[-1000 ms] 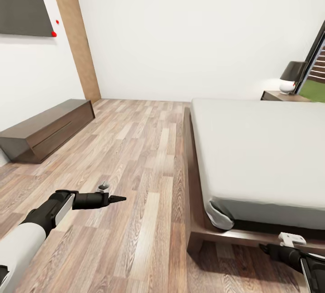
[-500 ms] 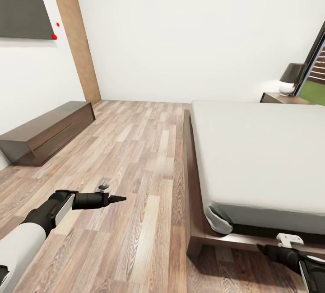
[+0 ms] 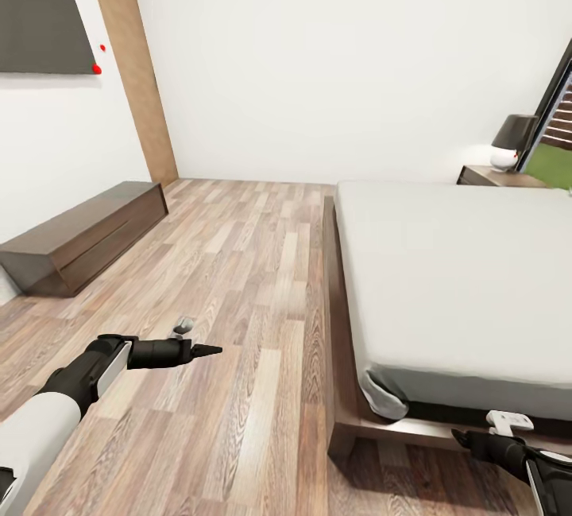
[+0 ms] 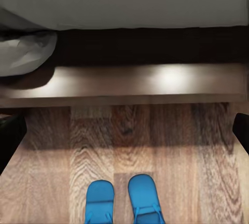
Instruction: In the bedroom, move the book from the bed onto either nightstand, and place the two sandals side by side next to the bed.
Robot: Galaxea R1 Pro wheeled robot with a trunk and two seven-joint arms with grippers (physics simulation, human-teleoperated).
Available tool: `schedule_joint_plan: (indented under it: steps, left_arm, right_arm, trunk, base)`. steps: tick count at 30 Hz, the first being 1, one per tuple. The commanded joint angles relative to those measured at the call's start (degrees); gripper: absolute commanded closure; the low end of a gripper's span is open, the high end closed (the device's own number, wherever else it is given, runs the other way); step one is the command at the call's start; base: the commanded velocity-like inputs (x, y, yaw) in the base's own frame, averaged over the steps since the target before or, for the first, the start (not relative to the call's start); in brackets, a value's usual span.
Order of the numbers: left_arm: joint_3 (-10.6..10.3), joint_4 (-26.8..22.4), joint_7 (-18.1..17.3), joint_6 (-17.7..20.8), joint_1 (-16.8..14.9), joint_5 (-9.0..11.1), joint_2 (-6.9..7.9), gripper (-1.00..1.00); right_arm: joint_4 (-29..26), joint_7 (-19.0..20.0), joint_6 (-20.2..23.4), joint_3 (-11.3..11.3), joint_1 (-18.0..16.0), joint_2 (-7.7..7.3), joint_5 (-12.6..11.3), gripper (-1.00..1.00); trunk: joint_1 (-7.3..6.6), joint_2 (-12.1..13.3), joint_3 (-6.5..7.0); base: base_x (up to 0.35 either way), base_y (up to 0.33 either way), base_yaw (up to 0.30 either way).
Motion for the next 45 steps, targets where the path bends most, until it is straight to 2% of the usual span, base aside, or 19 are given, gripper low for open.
schedule_joint_plan:
  steps: [1, 45]
  left_arm:
    - [-0.3, 0.0, 0.1, 0.4, 0.0, 0.5, 0.07, -1.0]
    - [-0.3, 0.0, 0.1, 0.4, 0.0, 0.5, 0.07, -1.0]
  right_arm:
    - [-0.1, 0.5, 0.2, -0.2, -0.1, 0.04, 0.5, -1.0]
    - [-0.1, 0.5, 0.2, -0.2, -0.1, 0.04, 0.5, -1.0]
  trunk:
    - [-0.23, 0.4, 0.13]
    - [-9.9, 18.0, 8.03]
  base:
    - [0.0, 0.0, 0.0]
    - [0.0, 0.0, 0.0]
